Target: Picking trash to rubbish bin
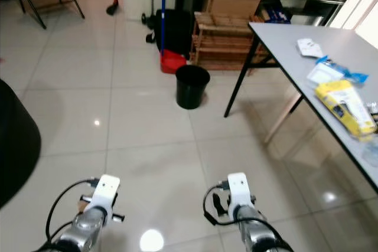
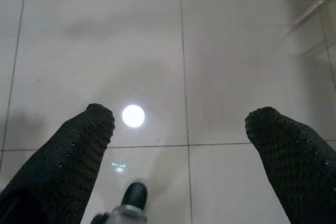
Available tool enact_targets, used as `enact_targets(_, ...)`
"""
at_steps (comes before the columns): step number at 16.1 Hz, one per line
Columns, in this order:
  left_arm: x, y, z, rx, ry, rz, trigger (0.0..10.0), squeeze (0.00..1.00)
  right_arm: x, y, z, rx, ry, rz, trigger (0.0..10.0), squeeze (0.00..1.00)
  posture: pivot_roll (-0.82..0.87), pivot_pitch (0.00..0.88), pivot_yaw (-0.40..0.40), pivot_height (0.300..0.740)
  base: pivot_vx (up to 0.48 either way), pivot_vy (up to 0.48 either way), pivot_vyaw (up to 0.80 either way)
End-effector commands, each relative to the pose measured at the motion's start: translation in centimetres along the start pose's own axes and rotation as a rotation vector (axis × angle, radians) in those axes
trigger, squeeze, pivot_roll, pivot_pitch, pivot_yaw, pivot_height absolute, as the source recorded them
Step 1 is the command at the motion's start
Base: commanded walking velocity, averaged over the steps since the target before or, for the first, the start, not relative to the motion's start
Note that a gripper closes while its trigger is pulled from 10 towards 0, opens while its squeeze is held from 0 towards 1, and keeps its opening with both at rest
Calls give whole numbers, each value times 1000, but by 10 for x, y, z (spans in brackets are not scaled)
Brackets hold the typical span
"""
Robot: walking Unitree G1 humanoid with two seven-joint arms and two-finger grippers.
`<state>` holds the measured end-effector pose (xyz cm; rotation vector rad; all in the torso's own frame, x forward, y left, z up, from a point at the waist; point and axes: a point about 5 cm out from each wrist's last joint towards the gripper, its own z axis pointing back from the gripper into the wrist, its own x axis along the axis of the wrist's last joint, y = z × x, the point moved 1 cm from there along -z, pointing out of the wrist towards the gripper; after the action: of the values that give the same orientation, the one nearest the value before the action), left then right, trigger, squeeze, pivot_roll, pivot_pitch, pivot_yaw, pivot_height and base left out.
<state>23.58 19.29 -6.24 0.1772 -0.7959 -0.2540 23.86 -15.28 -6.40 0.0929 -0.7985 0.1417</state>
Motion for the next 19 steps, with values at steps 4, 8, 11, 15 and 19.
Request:
enact_targets(4, -7, -17, 2, -39, 30, 17, 10000, 0, -17, -20, 7, -72, 49, -25, 10000, 0, -41, 43, -127, 740, 325, 0, 0)
enact_targets(8, -27, -22, 7, -59, 104, 27, 10000, 0, -35, -24, 13, -95, 115, -11, 10000, 0, -35, 33, -122, 740, 315, 0, 0)
enact_targets(11, -31, -23, 8, -63, 119, 31, 10000, 0, -38, -25, 14, -102, 120, -26, 10000, 0, -36, 42, -122, 740, 310, 0, 0)
enact_targets(15, -30, -23, 7, -60, 126, 46, 10000, 0, -35, -25, 13, -106, 98, -52, 10000, 0, -40, 58, -122, 740, 306, 0, 0)
enact_targets(19, -25, -26, 6, -63, 116, 48, 10000, 0, -30, -23, 11, -103, 82, -60, 10000, 0, -39, 65, -124, 740, 296, 0, 0)
